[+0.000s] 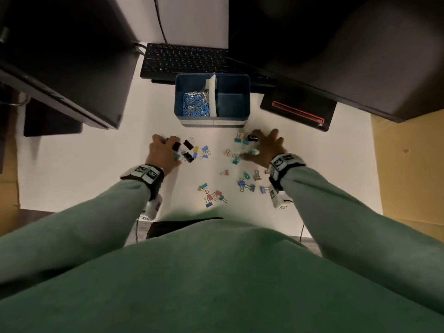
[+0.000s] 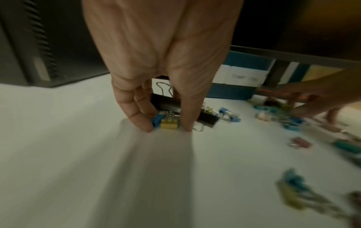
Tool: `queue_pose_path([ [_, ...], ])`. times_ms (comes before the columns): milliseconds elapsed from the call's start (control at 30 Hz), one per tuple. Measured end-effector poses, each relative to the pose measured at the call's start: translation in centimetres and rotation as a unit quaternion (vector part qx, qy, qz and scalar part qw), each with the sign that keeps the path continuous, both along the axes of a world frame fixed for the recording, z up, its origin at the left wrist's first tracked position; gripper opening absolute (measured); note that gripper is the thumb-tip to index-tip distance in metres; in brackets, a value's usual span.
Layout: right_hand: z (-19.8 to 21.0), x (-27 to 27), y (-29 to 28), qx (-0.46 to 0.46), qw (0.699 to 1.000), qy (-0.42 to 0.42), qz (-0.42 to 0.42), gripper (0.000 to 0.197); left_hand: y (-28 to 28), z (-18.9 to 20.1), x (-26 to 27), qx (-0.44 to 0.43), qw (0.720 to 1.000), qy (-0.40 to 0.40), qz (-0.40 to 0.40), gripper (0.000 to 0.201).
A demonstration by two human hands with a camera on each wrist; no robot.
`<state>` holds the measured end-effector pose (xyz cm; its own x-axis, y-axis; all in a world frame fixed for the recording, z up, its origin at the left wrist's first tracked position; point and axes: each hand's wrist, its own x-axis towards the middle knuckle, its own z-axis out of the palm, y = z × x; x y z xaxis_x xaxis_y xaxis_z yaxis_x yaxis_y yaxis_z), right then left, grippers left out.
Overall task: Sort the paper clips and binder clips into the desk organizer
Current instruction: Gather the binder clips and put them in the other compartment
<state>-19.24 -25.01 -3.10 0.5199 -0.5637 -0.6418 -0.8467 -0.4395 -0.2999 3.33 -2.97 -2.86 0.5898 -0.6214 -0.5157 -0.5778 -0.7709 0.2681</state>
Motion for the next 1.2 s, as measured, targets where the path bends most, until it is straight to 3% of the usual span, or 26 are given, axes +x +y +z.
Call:
queue_pose_path([
  [133,-0.9,2.6,2.5,-0.002,0.998,-0.030,0.054,0.070,-1.8,-0.1,-3.8,-0.030,0.999,0.009,-0.022,0.047],
  [333,-1.1,1.2,2.2,0.040,0.991,-0.124,0.001,0.021,-2.4,-0.5,-4.8,-0.050,0.995,0.064,-0.052,0.038],
  [500,0.9,-1.8,1.3,0.144,0.954,-0.222,-0.143,0.019,-2.2,1.3,-3.5,-0.057,0.993,0.095,-0.042,0.024],
  [633,5.9,-0.2,-0.6,0.148,0.901,-0.358,-0.196,0.020,-4.7,5.8,-3.0,-0.193,0.963,0.183,-0.046,0.031],
  [733,8.5,3.7,-2.7,0.081,0.891,-0.409,-0.179,0.018,-9.9,9.2,-3.0,-0.274,0.940,0.197,-0.041,0.023],
  [833,8.7,7.8,-3.8,0.008,0.911,-0.381,-0.158,0.017,-14.7,9.9,-2.6,-0.266,0.949,0.167,-0.036,0.029],
  [900,8.2,9.4,-4.0,-0.006,0.943,-0.313,-0.115,0.013,-15.8,9.3,-2.4,-0.229,0.963,0.133,-0.054,0.040],
  [967,7.7,9.1,-4.2,-0.034,0.966,-0.249,-0.054,0.028,-14.7,9.0,-2.2,-0.221,0.970,0.085,-0.063,0.046],
  [1033,7.6,6.8,-3.8,-0.046,0.961,-0.270,-0.033,0.040,-11.7,8.5,-2.2,-0.231,0.968,0.074,-0.057,0.046],
  [1100,6.5,3.0,-3.1,-0.077,0.959,-0.271,-0.033,0.046,-7.6,7.2,-2.4,-0.183,0.975,0.111,-0.054,0.050],
  [1200,3.6,-3.7,-1.6,-0.068,0.994,-0.074,-0.032,0.077,-2.9,3.9,-3.3,-0.032,0.990,0.118,-0.076,0.089],
])
